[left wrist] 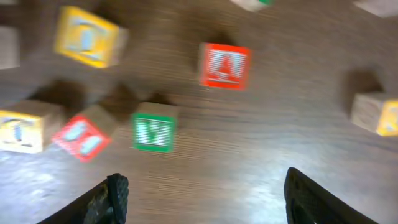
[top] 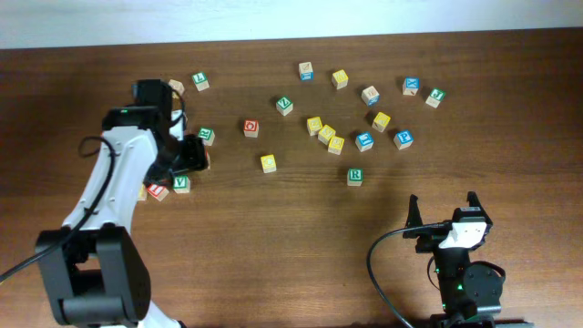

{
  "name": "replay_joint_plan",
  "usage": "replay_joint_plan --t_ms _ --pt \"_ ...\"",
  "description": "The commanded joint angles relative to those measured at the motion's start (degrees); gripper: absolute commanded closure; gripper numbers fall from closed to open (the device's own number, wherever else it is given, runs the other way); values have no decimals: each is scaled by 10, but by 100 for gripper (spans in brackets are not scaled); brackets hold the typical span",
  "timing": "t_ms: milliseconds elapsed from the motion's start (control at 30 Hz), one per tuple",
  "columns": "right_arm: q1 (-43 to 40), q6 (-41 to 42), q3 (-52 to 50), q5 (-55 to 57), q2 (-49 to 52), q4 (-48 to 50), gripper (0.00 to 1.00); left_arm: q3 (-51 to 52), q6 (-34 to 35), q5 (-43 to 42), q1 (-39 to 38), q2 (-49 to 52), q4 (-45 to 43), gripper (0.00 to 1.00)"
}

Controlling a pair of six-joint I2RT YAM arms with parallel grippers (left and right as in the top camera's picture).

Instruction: Spell out CVPR

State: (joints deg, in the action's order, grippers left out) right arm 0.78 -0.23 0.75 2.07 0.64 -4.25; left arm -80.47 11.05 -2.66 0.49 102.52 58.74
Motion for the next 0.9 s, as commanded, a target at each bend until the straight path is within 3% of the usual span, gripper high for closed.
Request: replay_joint_plan --t_ms 0,167,300,367,500,667,867 --pt "-4 -2 -4 -1 -3 -3 2 9 28 36 32 -12 -1 29" --pt "-4 -2 -4 -1 -3 -3 2 51 28 16 33 -12 -21 31" --pt "-4 -2 -4 -1 -3 -3 2 55 24 -145 16 -12 -74 32" --pt "-4 -2 -4 -1 -3 -3 2 55 28 -167 -13 -12 -102 31" --pt "-4 -2 -4 -1 -3 -3 2 55 103 -112 -104 -12 -153 30" --pt "-4 -2 -4 -1 -3 -3 2 55 193 67 -217 -12 -182 23" --pt "-4 -2 -4 -1 -3 -3 2 55 198 70 -269 -12 -189 24"
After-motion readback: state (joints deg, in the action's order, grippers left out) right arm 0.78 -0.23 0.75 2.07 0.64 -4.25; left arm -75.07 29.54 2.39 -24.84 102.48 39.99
